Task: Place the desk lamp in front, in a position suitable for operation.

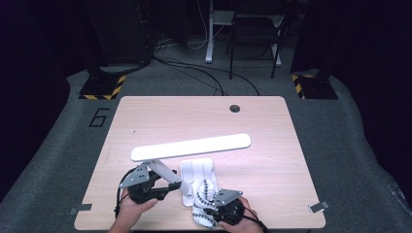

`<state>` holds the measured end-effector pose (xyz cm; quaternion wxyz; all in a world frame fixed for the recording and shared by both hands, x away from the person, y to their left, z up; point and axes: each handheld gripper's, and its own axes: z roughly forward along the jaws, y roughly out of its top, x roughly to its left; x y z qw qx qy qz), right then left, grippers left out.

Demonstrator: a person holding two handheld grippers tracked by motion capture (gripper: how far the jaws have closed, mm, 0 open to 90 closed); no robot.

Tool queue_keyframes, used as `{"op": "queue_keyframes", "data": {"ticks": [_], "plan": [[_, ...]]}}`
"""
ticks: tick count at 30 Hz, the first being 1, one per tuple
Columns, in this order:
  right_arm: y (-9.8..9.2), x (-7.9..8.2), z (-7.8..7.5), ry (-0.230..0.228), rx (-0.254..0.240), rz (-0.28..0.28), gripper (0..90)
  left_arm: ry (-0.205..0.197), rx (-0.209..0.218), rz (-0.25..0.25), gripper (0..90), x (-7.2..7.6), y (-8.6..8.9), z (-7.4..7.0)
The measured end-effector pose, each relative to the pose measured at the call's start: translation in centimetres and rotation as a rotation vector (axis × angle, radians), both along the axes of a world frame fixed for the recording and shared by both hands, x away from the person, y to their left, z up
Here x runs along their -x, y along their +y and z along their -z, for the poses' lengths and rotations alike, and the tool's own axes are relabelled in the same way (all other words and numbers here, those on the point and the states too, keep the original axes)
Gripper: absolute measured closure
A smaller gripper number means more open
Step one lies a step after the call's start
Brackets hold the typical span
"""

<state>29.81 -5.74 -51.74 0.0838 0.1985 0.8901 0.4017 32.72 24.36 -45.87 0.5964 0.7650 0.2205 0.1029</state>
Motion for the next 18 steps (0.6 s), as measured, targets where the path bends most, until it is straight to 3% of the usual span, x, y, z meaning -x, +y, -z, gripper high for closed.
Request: {"op": "queue_keyframes", "data": {"ticks": [10, 18], "plan": [[-3.0, -0.7, -0.1, 0.026, 0.002, 0.096, 71.0, 0.001, -0.004, -0.002, 53.5, 0.0, 0.0, 0.0], [-4.1, -1.5, -0.2, 0.032, 0.000, 0.145, 70.5, 0.001, -0.003, 0.001, 53.4, 0.0, 0.0, 0.0]]}}
